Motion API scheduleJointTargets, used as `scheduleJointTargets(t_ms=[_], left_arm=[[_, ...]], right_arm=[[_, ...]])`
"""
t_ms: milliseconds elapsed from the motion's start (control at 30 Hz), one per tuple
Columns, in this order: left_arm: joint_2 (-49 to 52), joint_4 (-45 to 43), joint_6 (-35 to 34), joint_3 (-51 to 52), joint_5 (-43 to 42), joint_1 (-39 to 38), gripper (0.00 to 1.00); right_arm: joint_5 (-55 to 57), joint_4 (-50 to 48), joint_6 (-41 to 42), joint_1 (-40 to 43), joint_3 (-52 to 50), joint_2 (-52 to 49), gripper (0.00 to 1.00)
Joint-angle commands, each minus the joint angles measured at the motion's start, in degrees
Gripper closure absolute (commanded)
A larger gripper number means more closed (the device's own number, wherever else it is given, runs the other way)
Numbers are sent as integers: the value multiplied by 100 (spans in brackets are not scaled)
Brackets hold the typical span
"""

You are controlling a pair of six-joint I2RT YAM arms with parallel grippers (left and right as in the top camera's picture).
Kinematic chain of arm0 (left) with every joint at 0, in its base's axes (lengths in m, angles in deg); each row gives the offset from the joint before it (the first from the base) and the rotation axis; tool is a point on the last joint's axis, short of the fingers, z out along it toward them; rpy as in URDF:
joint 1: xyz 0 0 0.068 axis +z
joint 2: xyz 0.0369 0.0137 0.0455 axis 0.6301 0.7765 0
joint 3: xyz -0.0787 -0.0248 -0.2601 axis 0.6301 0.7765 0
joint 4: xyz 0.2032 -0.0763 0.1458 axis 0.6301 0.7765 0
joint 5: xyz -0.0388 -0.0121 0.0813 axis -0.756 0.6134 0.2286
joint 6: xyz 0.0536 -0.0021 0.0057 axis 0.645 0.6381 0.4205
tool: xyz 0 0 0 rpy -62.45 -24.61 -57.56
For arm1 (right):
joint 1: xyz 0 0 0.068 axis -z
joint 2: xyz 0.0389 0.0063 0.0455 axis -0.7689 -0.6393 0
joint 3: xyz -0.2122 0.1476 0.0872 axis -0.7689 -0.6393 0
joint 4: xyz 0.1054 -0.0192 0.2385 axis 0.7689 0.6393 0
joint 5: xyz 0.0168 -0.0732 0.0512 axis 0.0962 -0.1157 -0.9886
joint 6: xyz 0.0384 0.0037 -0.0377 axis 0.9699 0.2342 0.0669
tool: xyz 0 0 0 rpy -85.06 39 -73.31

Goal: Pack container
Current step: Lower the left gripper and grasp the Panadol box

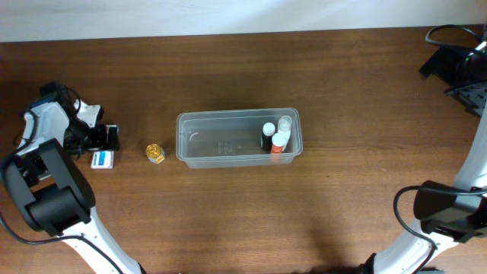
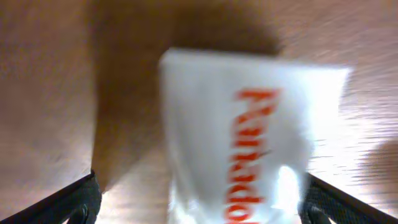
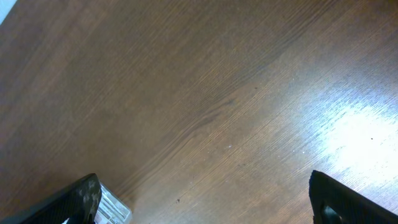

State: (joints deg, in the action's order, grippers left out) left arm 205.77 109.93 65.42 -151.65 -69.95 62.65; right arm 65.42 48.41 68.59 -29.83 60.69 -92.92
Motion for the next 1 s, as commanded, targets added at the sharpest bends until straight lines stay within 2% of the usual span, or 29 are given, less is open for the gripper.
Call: scheduleJointTargets(t_ms=[0,100,233,633,700,733,867,900,967], left_arm=[[83,-11,354,-4,-916,-24,1],[83,24,133,-4,-929,-24,1],[83,46,-861,-4,-944,-17,1],[83,361,-890,0,-949,-17,1],[83,393,-890,0,-940,-17,11],[83,411,-894,0,-879,-17,22],[83,452,-918,0,-595,-17,42],[83,450,-940,0,-553,-17,50],[83,446,-938,0,-549,-17,50]], right_arm=[[-11,33,-15,-20,-17,127,2],[-11,33,-15,-20,-17,127,1],[-11,33,-15,-20,-17,127,2],[-11,33,-15,-20,-17,127,2],[-11,33,-15,-20,-17,127,2],[-11,33,-15,-20,-17,127,2],[-11,33,-15,-20,-17,127,2],[-11,33,-15,-20,-17,127,2],[-11,33,-15,-20,-17,127,2]])
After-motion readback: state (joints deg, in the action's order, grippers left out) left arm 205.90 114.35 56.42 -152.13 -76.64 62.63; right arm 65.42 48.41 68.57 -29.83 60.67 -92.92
